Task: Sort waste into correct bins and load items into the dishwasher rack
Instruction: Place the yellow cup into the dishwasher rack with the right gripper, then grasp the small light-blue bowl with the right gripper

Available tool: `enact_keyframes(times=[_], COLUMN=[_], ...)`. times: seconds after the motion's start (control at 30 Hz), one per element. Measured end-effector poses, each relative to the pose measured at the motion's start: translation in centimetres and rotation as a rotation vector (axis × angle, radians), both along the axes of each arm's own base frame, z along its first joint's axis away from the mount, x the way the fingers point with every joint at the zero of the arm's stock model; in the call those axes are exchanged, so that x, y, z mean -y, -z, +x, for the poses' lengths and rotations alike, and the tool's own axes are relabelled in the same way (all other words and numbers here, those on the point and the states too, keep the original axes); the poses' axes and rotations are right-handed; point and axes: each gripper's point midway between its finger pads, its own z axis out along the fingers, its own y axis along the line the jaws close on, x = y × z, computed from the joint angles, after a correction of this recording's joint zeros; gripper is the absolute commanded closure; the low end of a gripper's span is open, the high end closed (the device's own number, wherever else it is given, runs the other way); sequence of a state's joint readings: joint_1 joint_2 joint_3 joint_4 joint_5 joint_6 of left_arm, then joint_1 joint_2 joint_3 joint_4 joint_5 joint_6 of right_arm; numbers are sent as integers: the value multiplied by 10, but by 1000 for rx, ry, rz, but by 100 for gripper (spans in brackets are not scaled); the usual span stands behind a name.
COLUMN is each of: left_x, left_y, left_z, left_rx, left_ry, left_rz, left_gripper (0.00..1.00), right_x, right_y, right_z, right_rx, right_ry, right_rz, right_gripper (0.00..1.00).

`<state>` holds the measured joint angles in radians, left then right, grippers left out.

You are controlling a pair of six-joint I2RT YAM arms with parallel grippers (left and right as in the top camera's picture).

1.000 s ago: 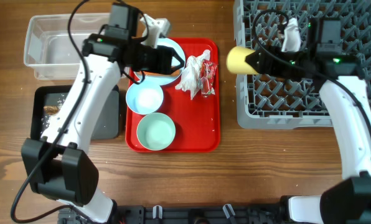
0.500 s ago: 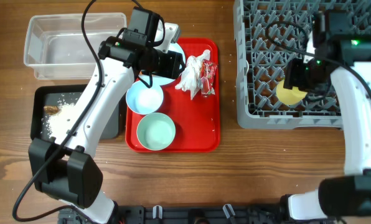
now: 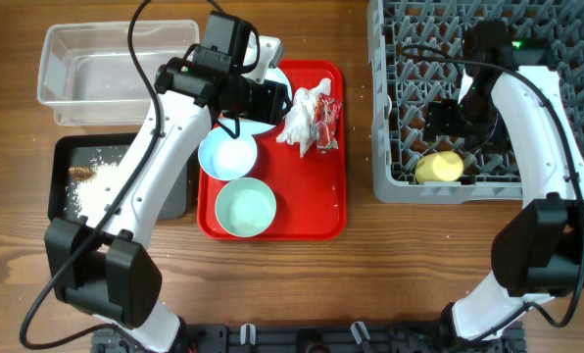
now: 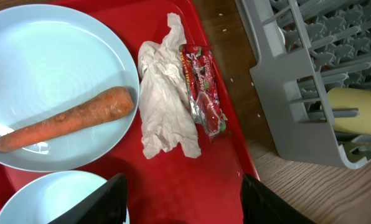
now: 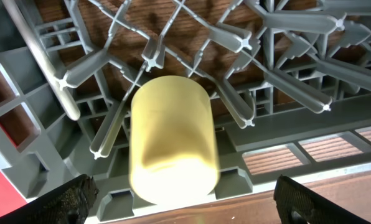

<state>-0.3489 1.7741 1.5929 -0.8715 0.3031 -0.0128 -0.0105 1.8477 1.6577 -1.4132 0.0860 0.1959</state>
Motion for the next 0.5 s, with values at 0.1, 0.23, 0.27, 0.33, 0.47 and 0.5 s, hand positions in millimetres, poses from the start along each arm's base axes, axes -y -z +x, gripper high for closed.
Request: enact_keyframes(times=[0.1, 0.23, 0.27, 0.33, 0.47, 0.5], left_x=[0, -12, -18, -31, -45, -47], left_y=[0, 6, 9, 11, 13, 15], left_z=[0, -3, -7, -15, -58, -71], left_rx=[0, -21, -44, -86, -243, -289], left_ry=[0, -28, -38, -61, -56, -47], left_rz=[0, 53, 70, 98, 154, 172], left_gripper=[36, 36, 36, 32, 33, 37], right_x=[-4, -20, -28, -51, -103, -105], right_y=[0, -17, -29, -57, -81, -83], right_z=[2, 21, 29, 39, 41, 47], right_rx=[8, 101, 153, 264, 360, 383], right_ry=[-2, -40, -65, -132, -266, -271], right_rz=[21, 103, 116, 146, 200, 207], right_gripper=[4, 3, 3, 3, 1, 1])
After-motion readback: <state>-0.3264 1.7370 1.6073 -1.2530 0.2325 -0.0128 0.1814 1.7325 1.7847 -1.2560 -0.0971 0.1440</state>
